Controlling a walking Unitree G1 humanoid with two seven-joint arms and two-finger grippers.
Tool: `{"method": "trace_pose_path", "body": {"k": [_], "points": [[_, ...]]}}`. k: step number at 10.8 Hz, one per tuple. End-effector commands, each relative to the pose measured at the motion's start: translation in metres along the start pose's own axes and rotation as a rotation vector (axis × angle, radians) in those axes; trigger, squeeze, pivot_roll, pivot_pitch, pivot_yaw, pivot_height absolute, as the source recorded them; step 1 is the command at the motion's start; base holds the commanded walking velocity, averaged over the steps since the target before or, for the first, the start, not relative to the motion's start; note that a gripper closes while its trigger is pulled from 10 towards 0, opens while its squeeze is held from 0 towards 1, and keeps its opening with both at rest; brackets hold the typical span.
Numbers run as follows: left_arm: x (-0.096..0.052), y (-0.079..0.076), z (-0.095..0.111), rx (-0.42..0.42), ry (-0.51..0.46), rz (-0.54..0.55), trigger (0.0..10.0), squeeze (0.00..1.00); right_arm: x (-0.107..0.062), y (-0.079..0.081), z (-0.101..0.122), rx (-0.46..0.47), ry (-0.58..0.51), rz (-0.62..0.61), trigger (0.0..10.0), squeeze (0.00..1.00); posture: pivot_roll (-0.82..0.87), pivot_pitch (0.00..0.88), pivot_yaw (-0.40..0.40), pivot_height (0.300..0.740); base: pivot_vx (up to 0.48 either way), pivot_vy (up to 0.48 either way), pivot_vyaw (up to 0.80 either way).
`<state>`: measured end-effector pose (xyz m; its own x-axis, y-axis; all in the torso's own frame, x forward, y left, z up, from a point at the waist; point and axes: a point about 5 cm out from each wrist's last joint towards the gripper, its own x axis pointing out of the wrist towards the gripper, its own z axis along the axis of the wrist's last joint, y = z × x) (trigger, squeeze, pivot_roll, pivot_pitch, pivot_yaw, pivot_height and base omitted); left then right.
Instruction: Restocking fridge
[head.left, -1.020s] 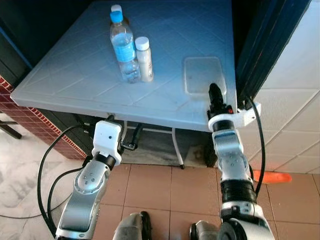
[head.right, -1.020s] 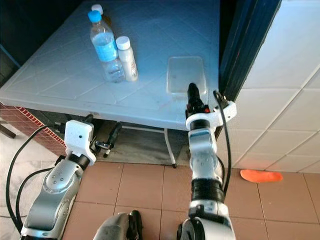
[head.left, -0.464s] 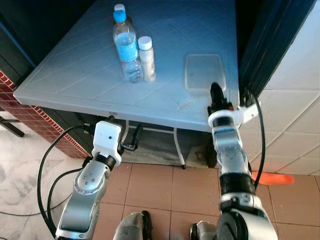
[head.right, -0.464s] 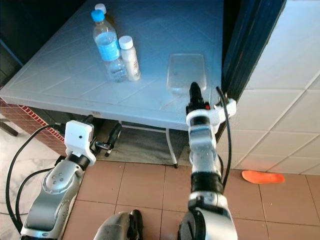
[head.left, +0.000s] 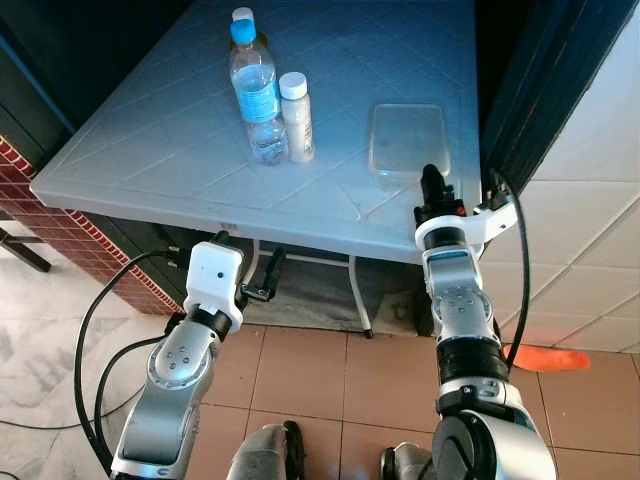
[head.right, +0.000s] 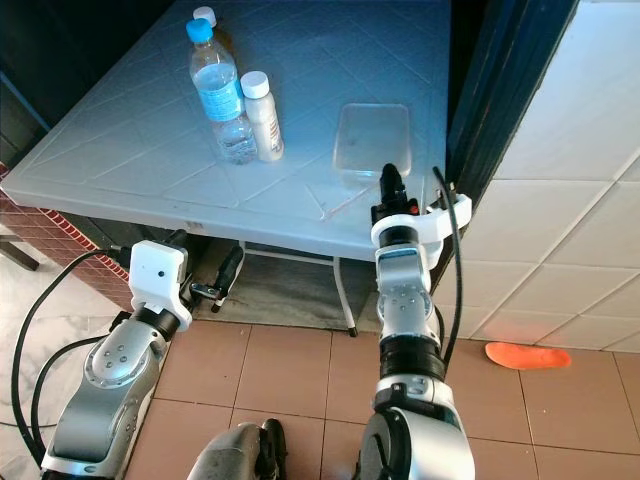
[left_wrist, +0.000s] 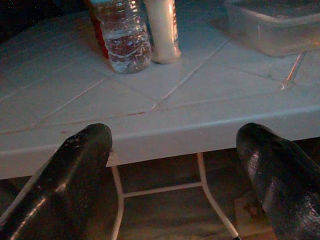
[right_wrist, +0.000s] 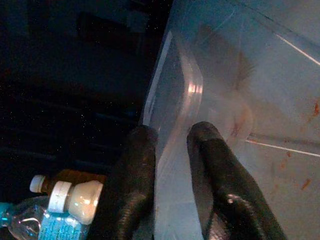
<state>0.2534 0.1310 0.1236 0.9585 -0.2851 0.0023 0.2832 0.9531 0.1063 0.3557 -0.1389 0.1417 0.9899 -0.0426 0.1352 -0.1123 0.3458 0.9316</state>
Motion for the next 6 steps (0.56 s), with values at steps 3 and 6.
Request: {"method": "trace_pose_path", "body": {"k": [3, 6], "points": [[-0.0030, 0.0029, -0.0003, 0.016, 0.007, 0.008, 10.0, 0.00, 0.0025, 0.0045, -0.0117, 0.042, 0.014, -0.008, 0.0, 0.00, 0.04, 0.127, 0.126, 0.740, 0.000, 0.000, 0.00], [-0.0034, 0.0029, -0.0003, 0.015, 0.007, 0.008, 10.0, 0.00, 0.0024, 0.0017, -0.0106, 0.044, 0.006, -0.024, 0.0, 0.00, 0.04, 0.131, 0.125, 0.740, 0.000, 0.000, 0.00]]}}
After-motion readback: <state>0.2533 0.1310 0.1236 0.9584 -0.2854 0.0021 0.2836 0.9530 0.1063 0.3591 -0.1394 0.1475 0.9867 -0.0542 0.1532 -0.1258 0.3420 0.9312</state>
